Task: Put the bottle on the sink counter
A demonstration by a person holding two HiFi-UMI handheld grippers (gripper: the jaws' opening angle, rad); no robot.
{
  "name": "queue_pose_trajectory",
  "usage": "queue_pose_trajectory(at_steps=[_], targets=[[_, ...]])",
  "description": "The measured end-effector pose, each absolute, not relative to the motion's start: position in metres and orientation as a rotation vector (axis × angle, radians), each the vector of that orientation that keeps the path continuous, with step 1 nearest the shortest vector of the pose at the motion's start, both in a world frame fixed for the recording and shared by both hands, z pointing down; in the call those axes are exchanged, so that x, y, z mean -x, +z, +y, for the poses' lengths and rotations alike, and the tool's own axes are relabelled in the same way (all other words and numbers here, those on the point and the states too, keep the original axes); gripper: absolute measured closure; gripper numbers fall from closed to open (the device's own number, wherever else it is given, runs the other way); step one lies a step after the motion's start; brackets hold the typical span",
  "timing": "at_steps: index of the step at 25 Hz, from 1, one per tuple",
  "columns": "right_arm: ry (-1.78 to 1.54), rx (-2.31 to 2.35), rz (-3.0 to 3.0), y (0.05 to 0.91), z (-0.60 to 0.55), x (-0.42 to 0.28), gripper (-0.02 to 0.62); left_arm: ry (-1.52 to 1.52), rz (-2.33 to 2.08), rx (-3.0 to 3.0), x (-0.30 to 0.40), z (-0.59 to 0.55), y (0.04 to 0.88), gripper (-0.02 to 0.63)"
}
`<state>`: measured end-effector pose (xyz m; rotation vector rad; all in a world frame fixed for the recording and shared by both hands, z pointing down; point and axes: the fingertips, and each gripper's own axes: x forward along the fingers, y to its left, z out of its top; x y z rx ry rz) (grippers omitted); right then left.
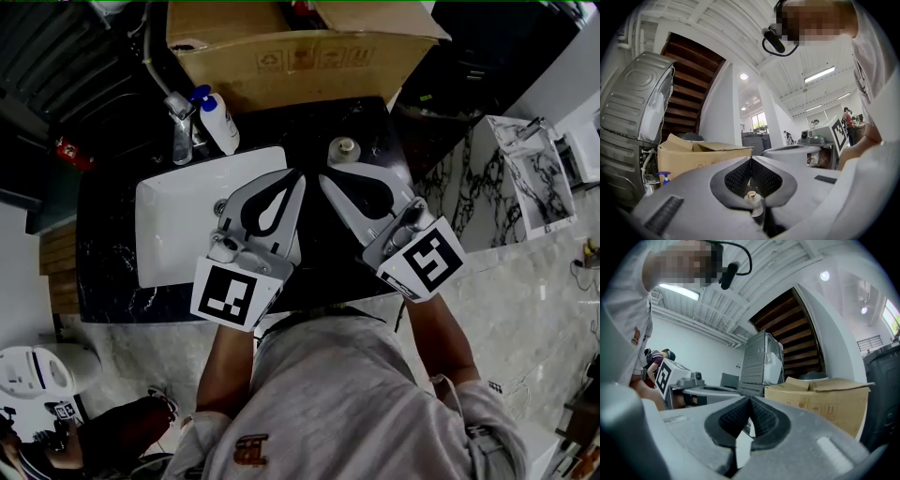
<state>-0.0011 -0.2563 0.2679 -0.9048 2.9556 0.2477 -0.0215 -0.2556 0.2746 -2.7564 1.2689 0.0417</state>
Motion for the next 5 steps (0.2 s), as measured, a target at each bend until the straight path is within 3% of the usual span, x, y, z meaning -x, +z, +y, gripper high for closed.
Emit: queue_pose_trajectory(at_steps=[5], targets=[[0.251, 0.899, 2.961, 0.2671, -0.2561, -0.0002, 0.594, 0.040, 1.275, 2.747, 0.0216, -0.2558, 0.2720, 0.604]])
